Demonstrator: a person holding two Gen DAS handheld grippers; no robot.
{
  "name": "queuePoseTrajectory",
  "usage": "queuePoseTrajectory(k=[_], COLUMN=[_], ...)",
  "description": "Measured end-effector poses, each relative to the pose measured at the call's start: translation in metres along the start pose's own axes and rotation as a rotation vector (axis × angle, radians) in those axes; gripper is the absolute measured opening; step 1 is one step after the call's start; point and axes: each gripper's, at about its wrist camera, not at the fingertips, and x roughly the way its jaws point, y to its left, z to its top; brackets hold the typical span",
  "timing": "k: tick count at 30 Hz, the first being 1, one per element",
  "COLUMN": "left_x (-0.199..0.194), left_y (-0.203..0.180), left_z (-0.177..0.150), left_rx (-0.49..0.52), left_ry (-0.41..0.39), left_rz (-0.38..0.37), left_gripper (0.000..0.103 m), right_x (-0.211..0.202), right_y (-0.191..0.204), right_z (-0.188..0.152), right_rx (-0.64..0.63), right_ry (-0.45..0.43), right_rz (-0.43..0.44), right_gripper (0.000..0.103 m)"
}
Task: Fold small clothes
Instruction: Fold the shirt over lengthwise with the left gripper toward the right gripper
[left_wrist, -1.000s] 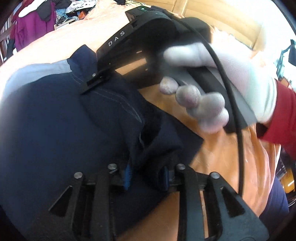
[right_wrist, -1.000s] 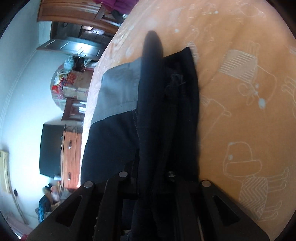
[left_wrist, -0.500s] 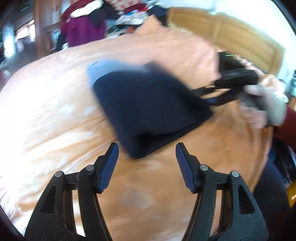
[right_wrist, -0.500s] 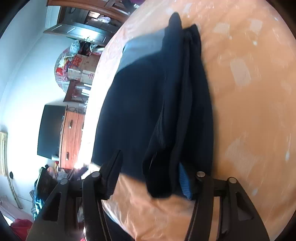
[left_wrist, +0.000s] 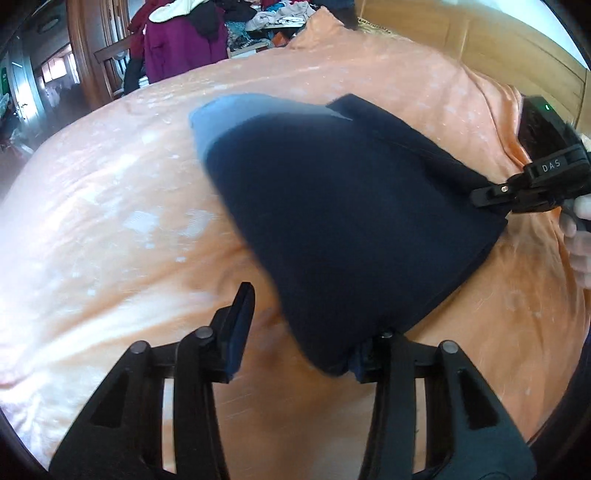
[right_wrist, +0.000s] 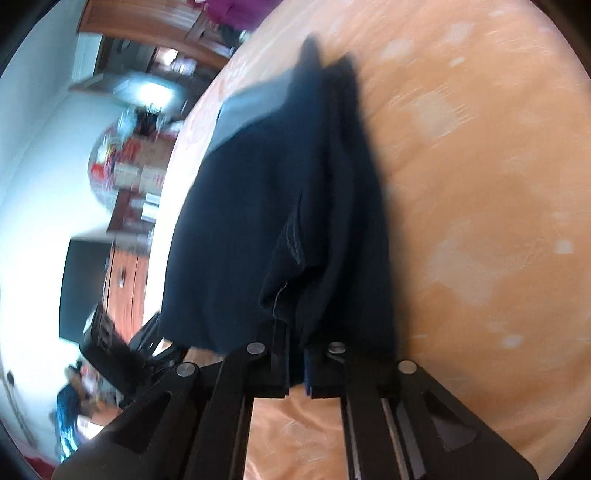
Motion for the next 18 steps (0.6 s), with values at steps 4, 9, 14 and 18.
queuePoseTrajectory(k=[4,9,14,18], left_x=[0.025,-0.036,-0.060,0.047], left_y=[-0.005,-0.001,0.011,-0.010], left_z=[-0.030,-0.028,0.003,-0.005], left_rx=[0.081,-0.004,-0.051,0.110], left_ry=[0.095,-0.031,-0.180,0.105], left_rz=[-0.028,-0.119,-0.125,-0.075], left_gripper=[0.059,0.052,0.052,0.059], right_x=[-0.012,-0.002,-0.008,-0.013], right_y=[-0.038,-0.039,-0.054,-0.060], right_z=[-0.003,0.002,-0.004,-0.009], right_rx=[0.076,0.077,0.074,0.076], right_ry=[0.001,0.024,0.027,0.006], right_rz=[0.024,0.050,0.063,0.064], right_gripper=[0.003,0.003,0.003,0.003])
